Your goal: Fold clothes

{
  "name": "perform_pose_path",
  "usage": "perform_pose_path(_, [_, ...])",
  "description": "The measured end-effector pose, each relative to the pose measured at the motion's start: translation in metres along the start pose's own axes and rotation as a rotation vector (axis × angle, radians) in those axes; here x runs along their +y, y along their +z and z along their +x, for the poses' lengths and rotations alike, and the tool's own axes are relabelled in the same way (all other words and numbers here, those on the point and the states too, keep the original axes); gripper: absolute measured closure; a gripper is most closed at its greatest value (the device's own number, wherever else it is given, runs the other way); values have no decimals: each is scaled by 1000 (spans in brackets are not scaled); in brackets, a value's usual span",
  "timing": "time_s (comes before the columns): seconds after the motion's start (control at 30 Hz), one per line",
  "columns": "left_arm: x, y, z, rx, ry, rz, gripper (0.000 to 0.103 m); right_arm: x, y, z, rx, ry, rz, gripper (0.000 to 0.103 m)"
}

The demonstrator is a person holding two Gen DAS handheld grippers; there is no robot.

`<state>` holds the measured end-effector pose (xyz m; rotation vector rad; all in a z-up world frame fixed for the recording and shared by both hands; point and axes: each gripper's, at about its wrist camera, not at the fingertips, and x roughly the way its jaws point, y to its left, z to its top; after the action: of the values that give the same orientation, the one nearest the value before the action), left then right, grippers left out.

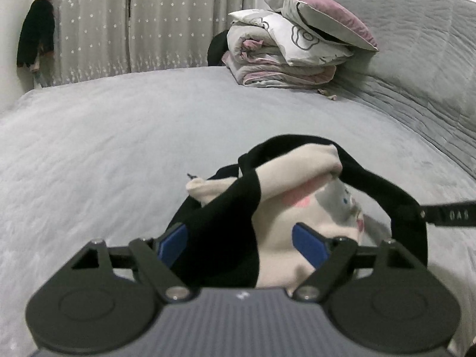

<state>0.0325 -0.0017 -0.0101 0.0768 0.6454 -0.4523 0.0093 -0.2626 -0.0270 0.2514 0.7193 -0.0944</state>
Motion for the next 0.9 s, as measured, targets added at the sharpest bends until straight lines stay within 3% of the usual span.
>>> perform_pose_path(0.17, [-5,5,12,1,1,-11,30,-6,-3,2,34,-50,-5,94])
perform_pose_path(0.27, [-8,6,20,20,9,-14,43,-7,-4,3,47,-57,-11,94])
perform_pose_path(0.37, [-8,4,26,44,12,-18,66,-7,-4,2,50,-47,-15,94])
perform_pose_path(0.43, [-3,3,29,82,8,-45,93,-5,-4,2,51,-42,-18,94])
perform_pose_path(0.53, [7,1,31,131,-2,-109,96,-2,-4,0,51,-35,-17,94])
perform_pose_path(0.63, [10,-1,24,124,-15,-119,97,-1,-3,-2,49,-28,-18,94])
perform_pose_path(0.9, [11,-15,-10,112,-46,-62,98,-1,-1,-4,32,-27,-34,94])
